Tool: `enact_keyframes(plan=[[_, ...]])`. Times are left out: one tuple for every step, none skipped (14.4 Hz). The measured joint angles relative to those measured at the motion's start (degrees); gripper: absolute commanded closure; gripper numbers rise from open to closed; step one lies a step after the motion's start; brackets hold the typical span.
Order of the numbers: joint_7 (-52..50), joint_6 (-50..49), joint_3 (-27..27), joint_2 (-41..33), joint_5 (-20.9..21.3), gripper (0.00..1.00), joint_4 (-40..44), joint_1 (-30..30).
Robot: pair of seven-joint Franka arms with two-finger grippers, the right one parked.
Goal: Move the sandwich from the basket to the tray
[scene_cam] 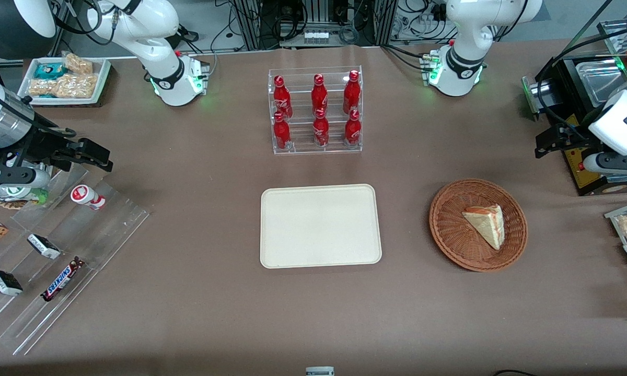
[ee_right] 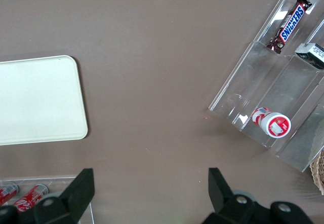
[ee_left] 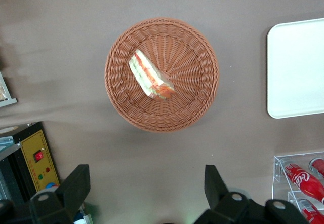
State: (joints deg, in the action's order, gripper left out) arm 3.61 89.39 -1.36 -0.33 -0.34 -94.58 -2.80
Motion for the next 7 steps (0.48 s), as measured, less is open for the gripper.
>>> enact_keyframes(plan=[[-0.06,-0.15,-0.03,0.19,0.0,0.0,-0.5,0.0],[-0.19,-0.17,-0.11,0.53,0.0,0.0,-1.28,0.01],[-0.37,-0.14,-0.2,1.2,0.01,0.0,-2.09,0.03],[-0.57,0.12,-0.26,2.21,0.01,0.0,-2.9,0.07],[-0.72,1.22,-0.31,3.5,0.01,0.0,-3.79,0.11],[-0.81,3.21,-0.34,4.8,0.01,0.0,-4.94,0.12],[-0.88,5.86,-0.37,5.82,0.02,0.0,-6.37,0.14]])
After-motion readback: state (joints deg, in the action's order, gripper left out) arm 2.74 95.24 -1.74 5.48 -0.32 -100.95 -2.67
